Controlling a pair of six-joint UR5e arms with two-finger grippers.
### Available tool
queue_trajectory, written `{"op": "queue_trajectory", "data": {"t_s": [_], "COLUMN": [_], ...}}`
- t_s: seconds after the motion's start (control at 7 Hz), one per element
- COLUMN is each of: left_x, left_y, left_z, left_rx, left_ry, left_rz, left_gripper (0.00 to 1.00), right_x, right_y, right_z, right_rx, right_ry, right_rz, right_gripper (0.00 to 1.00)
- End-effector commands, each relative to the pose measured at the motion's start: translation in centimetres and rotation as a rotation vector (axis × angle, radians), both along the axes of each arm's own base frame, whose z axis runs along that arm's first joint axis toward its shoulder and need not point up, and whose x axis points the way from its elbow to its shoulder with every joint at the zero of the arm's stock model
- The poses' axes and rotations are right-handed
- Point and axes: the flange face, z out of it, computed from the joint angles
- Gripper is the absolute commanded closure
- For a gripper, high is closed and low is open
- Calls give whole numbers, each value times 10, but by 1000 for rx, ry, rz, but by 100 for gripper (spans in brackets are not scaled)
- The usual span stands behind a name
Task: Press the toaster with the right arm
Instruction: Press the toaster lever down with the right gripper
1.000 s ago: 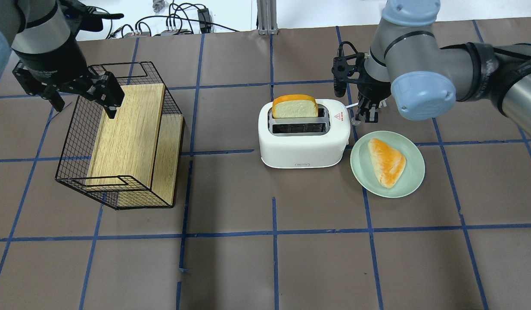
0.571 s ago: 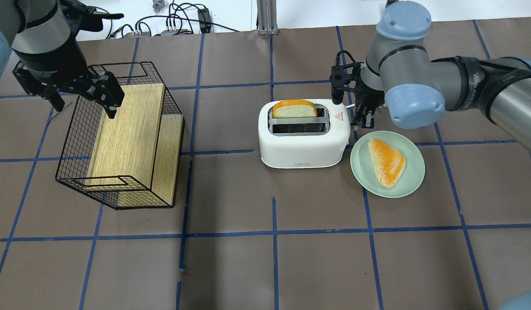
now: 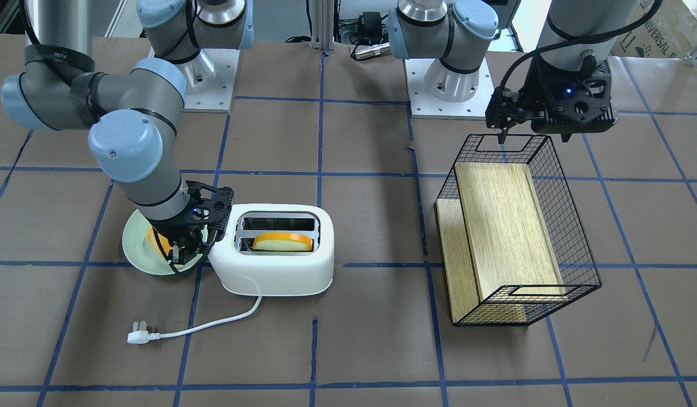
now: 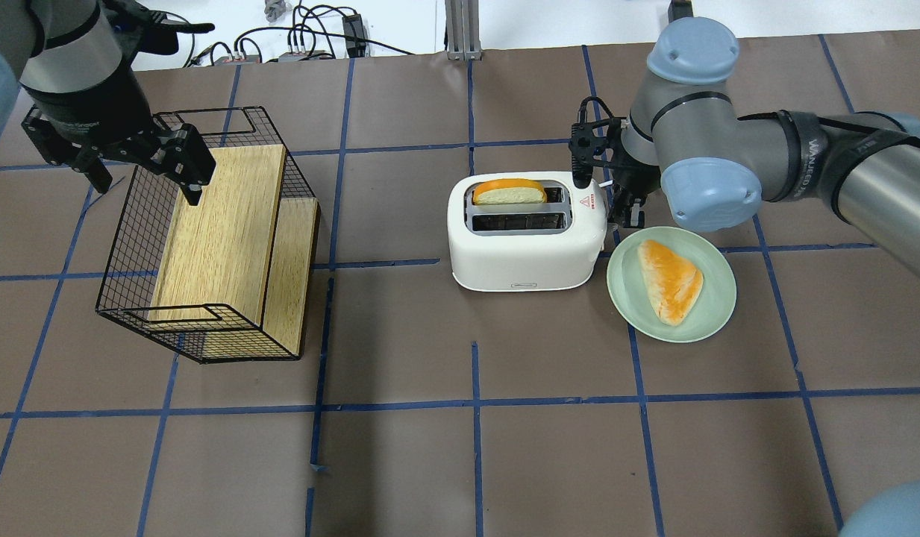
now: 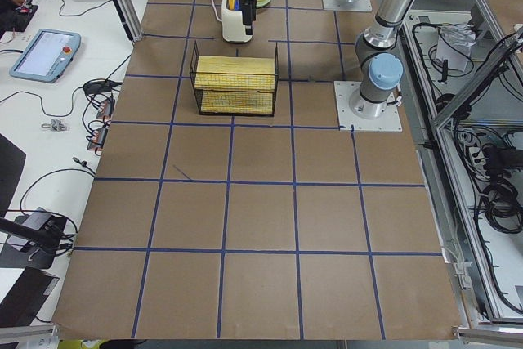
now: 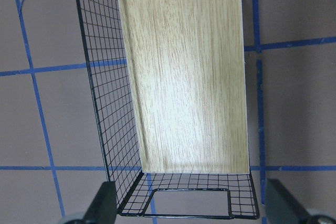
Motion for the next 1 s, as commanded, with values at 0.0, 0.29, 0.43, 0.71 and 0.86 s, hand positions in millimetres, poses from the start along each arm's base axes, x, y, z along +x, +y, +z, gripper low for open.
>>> {"op": "queue_trajectory", "data": {"t_s": [0.0,0.29,0.43,0.71,0.86], "left_x": [0,0,0,0,0], "left_y": [0,0,0,0,0], "left_z": [0,0,0,0,0], "left_rx": [0,0,2,0,0], "left_ry": [0,0,0,0,0], "left_rz": [-1,-1,-1,-1,1], "left_gripper": [0,0,0,0,0], "right_x": [0,0,0,0,-1], "right_y": [-1,-1,-1,-1,-3], "right_z": [-3,-3,-4,-4,4], "right_rx": [3,3,3,3,-8], "right_ry": [1,1,1,3,4], "right_rz": [0,0,1,0,-2], "right_gripper": [92,92,92,92,92]}}
